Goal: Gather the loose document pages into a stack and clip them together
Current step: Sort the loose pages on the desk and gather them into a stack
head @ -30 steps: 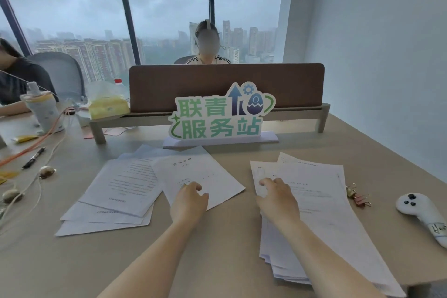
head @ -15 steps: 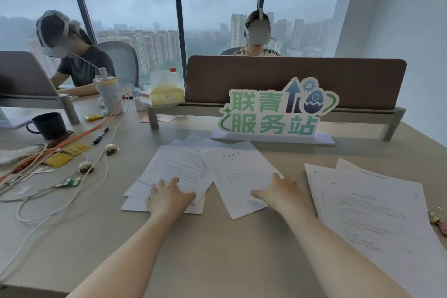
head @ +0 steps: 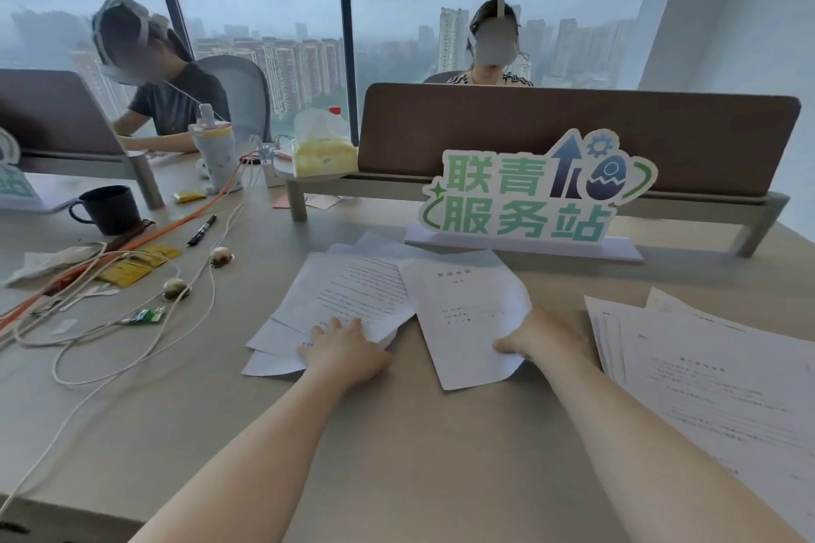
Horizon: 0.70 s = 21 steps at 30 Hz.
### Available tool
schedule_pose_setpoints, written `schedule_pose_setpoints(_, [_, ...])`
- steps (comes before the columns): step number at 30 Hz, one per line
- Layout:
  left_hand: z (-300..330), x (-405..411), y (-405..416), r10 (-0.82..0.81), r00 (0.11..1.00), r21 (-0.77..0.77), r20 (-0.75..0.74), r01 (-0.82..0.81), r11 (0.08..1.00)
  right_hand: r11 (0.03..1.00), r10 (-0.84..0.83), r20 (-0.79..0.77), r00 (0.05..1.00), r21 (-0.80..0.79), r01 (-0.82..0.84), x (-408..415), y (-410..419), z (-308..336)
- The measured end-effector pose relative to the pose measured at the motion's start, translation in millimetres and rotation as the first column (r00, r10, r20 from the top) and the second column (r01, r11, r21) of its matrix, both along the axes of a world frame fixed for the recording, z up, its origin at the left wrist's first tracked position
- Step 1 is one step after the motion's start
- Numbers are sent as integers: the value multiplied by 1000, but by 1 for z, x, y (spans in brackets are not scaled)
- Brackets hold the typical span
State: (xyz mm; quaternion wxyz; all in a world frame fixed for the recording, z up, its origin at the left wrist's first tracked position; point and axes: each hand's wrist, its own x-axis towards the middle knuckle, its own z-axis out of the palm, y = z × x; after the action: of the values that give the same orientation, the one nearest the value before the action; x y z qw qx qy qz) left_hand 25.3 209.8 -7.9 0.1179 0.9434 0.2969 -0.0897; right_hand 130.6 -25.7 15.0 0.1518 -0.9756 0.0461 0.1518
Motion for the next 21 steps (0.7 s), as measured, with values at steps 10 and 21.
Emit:
schedule_pose_setpoints(10, [-3, -16, -8, -135, 914, 243, 383, 41, 969, 363, -313, -80, 946, 911, 197, -5, -24, 0])
schedule_pose_setpoints(21, [3, -40, -72, -198, 911, 111, 362, 169, 979, 275, -271, -291, 918, 890, 364, -33, -2, -7])
